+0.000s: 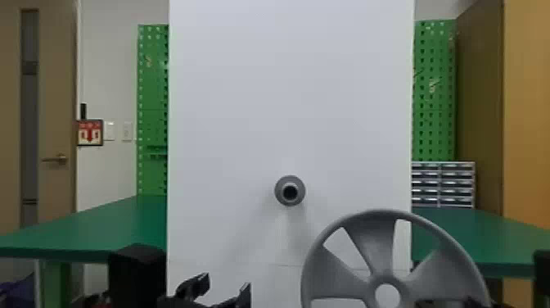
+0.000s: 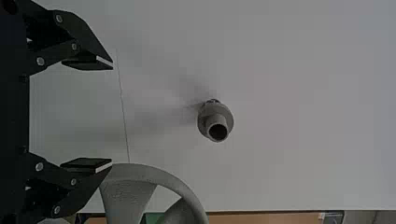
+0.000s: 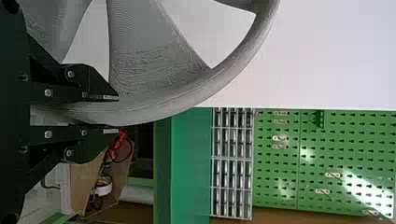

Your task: Hold the wheel and insert it

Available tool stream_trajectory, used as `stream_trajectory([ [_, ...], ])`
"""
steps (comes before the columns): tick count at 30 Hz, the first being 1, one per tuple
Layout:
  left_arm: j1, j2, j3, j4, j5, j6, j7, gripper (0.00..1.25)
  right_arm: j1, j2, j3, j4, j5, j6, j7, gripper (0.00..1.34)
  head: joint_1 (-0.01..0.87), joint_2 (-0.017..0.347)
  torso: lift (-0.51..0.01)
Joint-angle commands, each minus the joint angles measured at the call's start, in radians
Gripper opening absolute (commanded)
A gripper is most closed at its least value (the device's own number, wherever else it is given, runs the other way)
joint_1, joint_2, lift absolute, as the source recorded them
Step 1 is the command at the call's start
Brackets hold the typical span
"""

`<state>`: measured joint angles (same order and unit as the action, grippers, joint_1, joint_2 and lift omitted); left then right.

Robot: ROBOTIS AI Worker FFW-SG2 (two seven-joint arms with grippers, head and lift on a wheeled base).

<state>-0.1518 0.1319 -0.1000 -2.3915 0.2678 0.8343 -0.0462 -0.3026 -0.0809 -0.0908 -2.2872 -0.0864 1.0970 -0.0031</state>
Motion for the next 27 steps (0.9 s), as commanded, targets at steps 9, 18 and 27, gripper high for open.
stream_trajectory([
  [9,-0.006,0.006,-0.012,0.000,-0.002,0.012,0.008,0.74,-0.158,-0.031,-0.020,-0.003,-0.049,0.130,0.000,0.21,0.005,0.117,-0.477],
  [18,-0.008,0.009,-0.015,0.000,-0.002,0.020,0.012,0.74,-0.263,-0.034,-0.020,-0.008,-0.044,0.175,0.000,0.21,0.005,0.117,-0.477],
  [27,-0.011,0.011,-0.020,0.000,-0.004,0.025,0.014,0.74,-0.362,-0.026,-0.012,-0.009,-0.039,0.248,0.000,0.21,0.005,0.117,-0.477],
])
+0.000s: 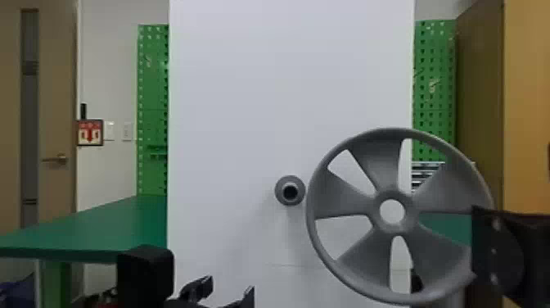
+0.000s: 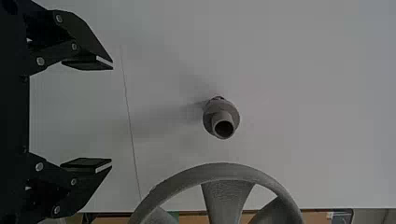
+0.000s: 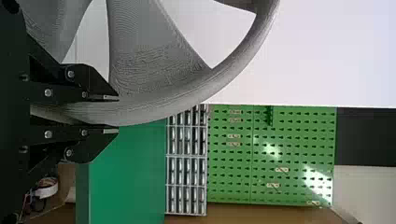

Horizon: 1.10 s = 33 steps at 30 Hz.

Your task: Hold the wheel and insert it

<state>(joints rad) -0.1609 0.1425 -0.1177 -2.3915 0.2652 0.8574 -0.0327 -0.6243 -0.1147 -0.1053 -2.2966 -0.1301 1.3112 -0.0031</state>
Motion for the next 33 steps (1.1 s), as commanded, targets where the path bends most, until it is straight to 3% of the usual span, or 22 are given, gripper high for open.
stream_trajectory([
  [1,-0.002,0.000,-0.002,0.000,-0.001,0.003,0.000,0.74,-0.049,0.010,0.004,0.000,0.010,0.043,0.000,0.21,0.005,0.117,-0.477],
  [12,-0.002,0.000,-0.002,0.000,0.000,0.005,0.002,0.74,-0.089,0.017,0.009,-0.001,0.030,0.056,0.000,0.21,0.005,0.118,-0.477],
  [23,-0.002,0.000,-0.002,0.000,0.000,0.005,0.002,0.74,-0.081,0.021,0.019,-0.001,0.046,0.052,0.000,0.21,0.005,0.118,-0.477],
  [33,-0.005,0.000,-0.002,0.000,-0.001,0.005,0.002,0.74,-0.080,0.043,0.046,0.002,0.078,0.046,0.000,0.21,0.005,0.118,-0.477],
])
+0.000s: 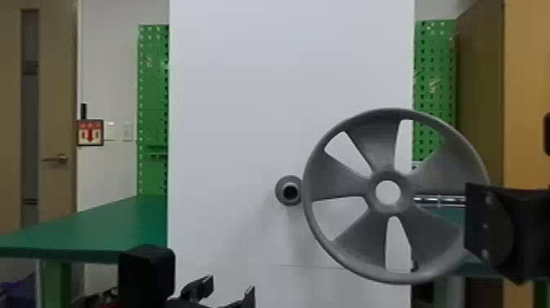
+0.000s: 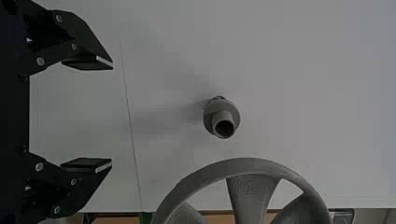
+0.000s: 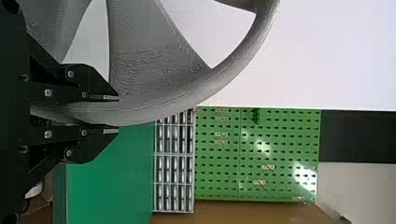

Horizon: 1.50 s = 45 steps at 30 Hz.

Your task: Hold the wheel and insert it

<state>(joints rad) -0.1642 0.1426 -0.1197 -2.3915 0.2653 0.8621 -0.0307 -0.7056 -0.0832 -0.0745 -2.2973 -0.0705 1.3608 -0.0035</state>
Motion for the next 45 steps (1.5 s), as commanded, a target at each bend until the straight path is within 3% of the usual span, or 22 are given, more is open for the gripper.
stream_trajectory([
  [1,-0.001,0.000,-0.002,0.000,-0.001,0.000,0.000,0.74,0.001,0.016,0.018,0.004,0.023,-0.008,0.000,0.21,0.005,0.118,-0.477],
  [7,-0.001,0.000,-0.005,0.000,-0.006,0.002,0.000,0.74,0.003,0.057,0.055,0.010,0.058,-0.039,-0.001,0.21,0.005,0.118,-0.477],
  [14,-0.006,0.000,-0.008,0.000,-0.008,0.002,0.002,0.74,-0.003,0.082,0.101,0.029,0.064,-0.057,-0.003,0.20,0.005,0.118,-0.477],
  [21,-0.006,0.000,-0.011,0.000,-0.012,0.003,0.002,0.74,-0.014,0.084,0.139,0.047,0.037,-0.072,-0.033,0.20,0.005,0.118,-0.477],
  [45,-0.009,0.003,-0.014,0.000,-0.014,0.005,0.002,0.74,-0.018,0.084,0.252,0.096,-0.180,-0.137,-0.256,0.20,0.005,0.118,-0.477],
])
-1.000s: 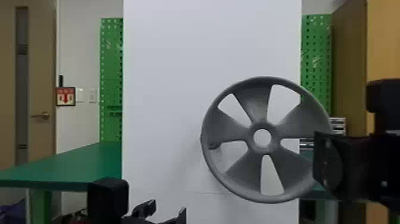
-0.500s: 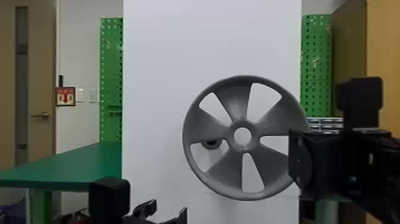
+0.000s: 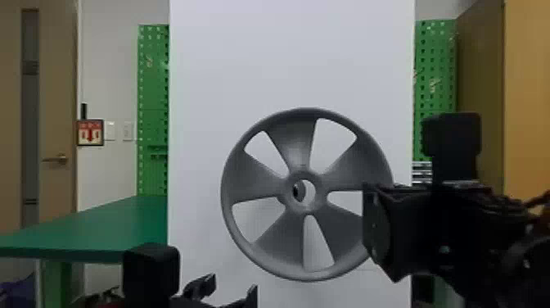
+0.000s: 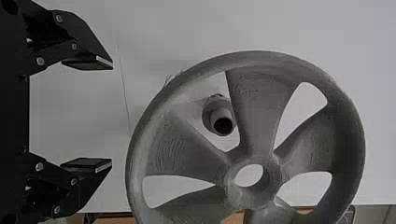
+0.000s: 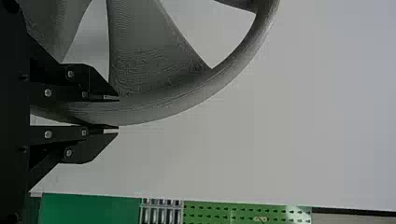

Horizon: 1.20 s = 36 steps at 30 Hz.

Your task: Hold the wheel and insert it

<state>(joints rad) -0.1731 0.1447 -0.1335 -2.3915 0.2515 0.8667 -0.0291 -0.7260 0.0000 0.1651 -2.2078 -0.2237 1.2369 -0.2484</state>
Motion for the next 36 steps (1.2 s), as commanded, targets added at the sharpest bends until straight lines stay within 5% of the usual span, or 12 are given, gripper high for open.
stream_trajectory([
  [1,0.000,0.001,0.000,0.000,0.000,0.000,0.000,0.74,0.002,0.001,0.014,0.010,-0.032,-0.017,-0.014,0.20,0.005,0.118,-0.477],
  [36,0.000,0.003,0.002,0.000,0.000,0.000,0.001,0.74,0.005,0.001,0.024,0.039,-0.060,-0.062,-0.032,0.20,0.005,0.118,-0.477],
])
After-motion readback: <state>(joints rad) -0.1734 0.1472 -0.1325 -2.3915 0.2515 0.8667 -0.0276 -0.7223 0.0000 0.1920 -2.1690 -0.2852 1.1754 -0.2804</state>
